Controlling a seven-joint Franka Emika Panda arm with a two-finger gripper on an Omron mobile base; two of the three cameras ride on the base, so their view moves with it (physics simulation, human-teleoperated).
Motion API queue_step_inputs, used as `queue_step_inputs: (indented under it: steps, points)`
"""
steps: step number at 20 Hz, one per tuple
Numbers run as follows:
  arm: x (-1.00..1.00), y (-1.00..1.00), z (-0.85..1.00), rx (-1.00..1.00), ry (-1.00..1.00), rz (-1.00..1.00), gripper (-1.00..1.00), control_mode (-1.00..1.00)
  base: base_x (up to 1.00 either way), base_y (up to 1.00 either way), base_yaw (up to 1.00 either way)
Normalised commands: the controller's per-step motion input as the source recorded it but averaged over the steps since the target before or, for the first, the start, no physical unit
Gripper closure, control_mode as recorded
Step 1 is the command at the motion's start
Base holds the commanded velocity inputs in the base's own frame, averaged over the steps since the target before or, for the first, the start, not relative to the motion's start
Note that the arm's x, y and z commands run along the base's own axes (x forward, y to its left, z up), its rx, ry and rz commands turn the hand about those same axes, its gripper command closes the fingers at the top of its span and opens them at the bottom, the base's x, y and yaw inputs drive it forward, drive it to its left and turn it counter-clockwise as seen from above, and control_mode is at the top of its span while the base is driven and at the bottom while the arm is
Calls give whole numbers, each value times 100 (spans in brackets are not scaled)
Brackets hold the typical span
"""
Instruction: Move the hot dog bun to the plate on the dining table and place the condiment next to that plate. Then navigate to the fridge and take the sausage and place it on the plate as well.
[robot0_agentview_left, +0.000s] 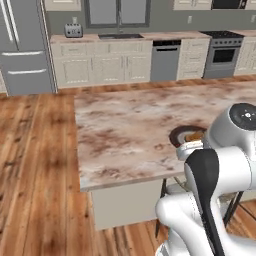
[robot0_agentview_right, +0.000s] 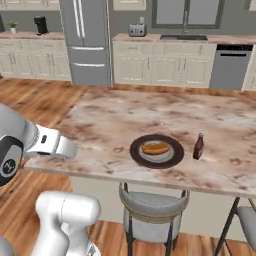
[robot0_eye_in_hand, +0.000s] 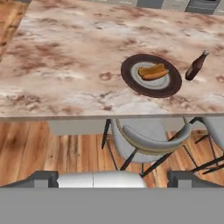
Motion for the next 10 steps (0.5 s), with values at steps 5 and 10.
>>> queue_step_inputs:
  steps: [5, 10]
  points:
    - [0, 0, 0, 0, 0, 0, -100, 100, 10, 100, -3]
    - [0, 0, 0, 0, 0, 0, -100, 100, 32, 100, -5]
